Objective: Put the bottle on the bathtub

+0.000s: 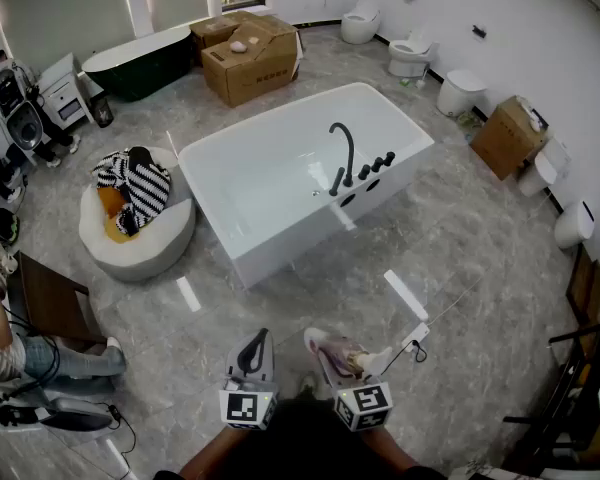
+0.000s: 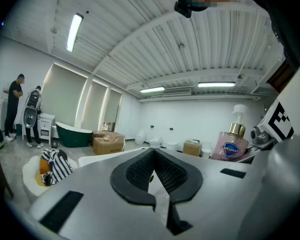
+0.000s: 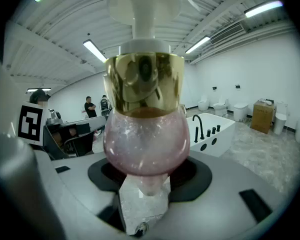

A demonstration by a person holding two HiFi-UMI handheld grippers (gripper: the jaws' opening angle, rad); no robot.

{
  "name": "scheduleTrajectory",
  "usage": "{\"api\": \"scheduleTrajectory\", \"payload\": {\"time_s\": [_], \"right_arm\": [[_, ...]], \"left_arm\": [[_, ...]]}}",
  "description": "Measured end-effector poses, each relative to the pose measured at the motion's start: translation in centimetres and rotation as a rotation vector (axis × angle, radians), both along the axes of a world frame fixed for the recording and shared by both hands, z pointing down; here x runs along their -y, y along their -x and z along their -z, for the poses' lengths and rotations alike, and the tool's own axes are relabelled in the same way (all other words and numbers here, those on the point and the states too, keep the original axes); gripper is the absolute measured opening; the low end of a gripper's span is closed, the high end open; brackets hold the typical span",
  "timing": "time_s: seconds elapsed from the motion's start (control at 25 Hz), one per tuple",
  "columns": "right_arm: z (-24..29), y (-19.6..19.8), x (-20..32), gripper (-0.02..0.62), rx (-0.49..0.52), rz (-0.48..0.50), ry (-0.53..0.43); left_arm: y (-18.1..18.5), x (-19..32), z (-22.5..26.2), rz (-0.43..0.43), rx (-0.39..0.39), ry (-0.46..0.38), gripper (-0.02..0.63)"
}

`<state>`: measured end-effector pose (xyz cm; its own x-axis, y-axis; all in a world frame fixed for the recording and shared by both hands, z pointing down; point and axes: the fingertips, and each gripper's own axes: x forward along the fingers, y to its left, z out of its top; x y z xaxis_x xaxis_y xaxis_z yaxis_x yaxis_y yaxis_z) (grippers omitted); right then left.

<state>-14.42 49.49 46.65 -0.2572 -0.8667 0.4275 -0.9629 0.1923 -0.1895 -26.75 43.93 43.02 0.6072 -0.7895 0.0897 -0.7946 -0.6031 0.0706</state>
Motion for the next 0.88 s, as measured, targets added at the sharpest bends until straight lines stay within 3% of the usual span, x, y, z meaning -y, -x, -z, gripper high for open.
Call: {"api": "scheduleTrajectory", "payload": {"time_s": [0.28, 0.4, 0.56, 0.88], "right_arm": [[0.1, -1.3, -0.3, 0.224, -0.037, 0.004, -0.03], [0.2, -1.8, -0.6, 0.224, -0.032, 0.005, -0.035], [0.4, -2.8, -1.0, 0.224, -0.02, 0.007, -0.034], [0.2, -5.4, -1.4, 0.224, -0.023, 0.021, -0.043]], "left_arm": [[-1.0, -0.2, 0.5, 0.018, -0.039, 0.018, 0.014], [-1.3, -0.4, 0.2, 0.008, -0.017, 0.004, 0.014], [-2.5, -0.6, 1.1, 0.036, -0.057, 0.028, 0.014], [-5.2, -0.7, 1.1, 0.036, -0.012, 0.008, 0.014]]}}
